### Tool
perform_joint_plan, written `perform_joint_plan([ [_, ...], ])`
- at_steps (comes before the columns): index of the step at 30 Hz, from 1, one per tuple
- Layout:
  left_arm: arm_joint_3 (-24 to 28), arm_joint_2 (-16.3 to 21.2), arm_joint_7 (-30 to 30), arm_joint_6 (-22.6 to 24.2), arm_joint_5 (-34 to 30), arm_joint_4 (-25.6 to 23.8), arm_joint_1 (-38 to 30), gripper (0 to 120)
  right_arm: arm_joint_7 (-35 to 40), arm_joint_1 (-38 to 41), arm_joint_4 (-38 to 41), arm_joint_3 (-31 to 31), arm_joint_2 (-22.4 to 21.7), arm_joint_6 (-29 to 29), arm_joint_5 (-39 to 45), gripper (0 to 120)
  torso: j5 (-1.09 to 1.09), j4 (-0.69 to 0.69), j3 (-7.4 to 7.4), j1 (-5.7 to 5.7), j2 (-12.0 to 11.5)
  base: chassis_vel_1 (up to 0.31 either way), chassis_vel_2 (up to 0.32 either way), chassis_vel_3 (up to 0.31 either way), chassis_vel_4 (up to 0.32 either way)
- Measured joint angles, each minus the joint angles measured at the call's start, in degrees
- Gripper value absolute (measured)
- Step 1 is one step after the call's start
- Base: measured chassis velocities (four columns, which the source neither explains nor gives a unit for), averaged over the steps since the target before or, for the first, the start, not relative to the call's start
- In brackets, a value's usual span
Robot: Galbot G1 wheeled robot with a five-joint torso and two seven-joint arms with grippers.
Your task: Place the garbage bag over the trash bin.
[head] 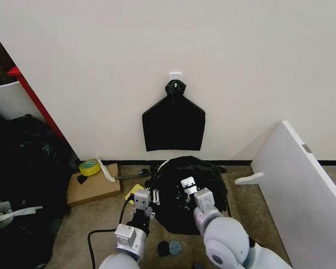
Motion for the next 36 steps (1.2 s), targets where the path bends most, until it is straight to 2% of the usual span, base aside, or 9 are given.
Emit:
perform_joint_plan([
  [17, -0.12, 0.40, 0.47, -0.24, 0.55, -3.26, 3.36, 1, -0.62, 1.27, -5.31, -0.72, 1.67, 1.30, -5.85, 0, -0.01, 0.00, 0.00, 0.00, 0.00, 0.000, 0.000, 0.000, 0.000],
  [21, -0.23, 0.44, 0.53, -0.38, 0.89, -3.39, 3.37, 1, -1.44, 0.47, -6.19, -0.71, 1.00, 0.84, -9.82, 0, -0.01, -0.01, 0.00, 0.00, 0.00, 0.000, 0.000, 0.000, 0.000],
  [27, 0.03, 0.82, 1.65, -0.88, 1.32, -3.39, 3.65, 1, -2.47, 0.62, -4.91, -2.49, 1.65, 0.12, -10.18, 0, -0.01, -0.01, 0.00, 0.00, 0.00, 0.000, 0.000, 0.000, 0.000],
  [36, 0.08, 1.21, 2.93, -1.50, 2.23, -4.02, 4.65, 1, -2.02, 2.33, -6.98, -1.77, 2.17, 0.66, -9.05, 0, 0.00, 0.00, 0.00, 0.00, 0.00, 0.000, 0.000, 0.000, 0.000],
])
